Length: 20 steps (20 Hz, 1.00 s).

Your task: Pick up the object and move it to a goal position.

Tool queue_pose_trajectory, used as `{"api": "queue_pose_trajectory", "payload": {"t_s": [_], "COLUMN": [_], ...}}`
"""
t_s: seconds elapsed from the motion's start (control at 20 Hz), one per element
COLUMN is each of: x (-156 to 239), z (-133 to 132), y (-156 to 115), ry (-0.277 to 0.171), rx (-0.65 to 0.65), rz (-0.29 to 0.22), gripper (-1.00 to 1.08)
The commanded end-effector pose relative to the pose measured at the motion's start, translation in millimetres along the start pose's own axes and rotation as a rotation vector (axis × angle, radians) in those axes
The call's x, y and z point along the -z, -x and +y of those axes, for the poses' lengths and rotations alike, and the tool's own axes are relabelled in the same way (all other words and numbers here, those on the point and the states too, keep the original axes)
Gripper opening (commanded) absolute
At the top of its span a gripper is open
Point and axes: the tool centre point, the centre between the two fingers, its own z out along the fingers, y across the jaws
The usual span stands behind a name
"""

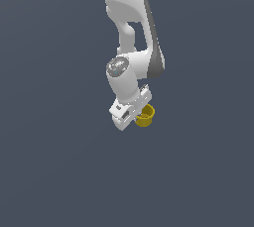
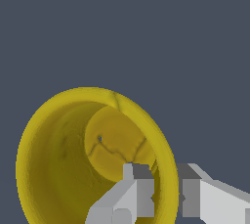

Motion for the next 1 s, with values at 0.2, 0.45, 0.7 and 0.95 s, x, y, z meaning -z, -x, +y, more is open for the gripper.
{"api": "queue_pose_trajectory", "payload": {"t_s": [0.2,0.45,0.7,0.95], "x": [42,77,113,150], "z": [21,33,41,46], "y": [-35,-59,-80,-99], "ry": [0.044,0.076,0.107,0.136], "rx": [0.109,0.194,0.277,0.359], "rz": [0.123,0.219,0.312,0.403], "gripper": [-1.0,-1.0,-1.0,-1.0]}}
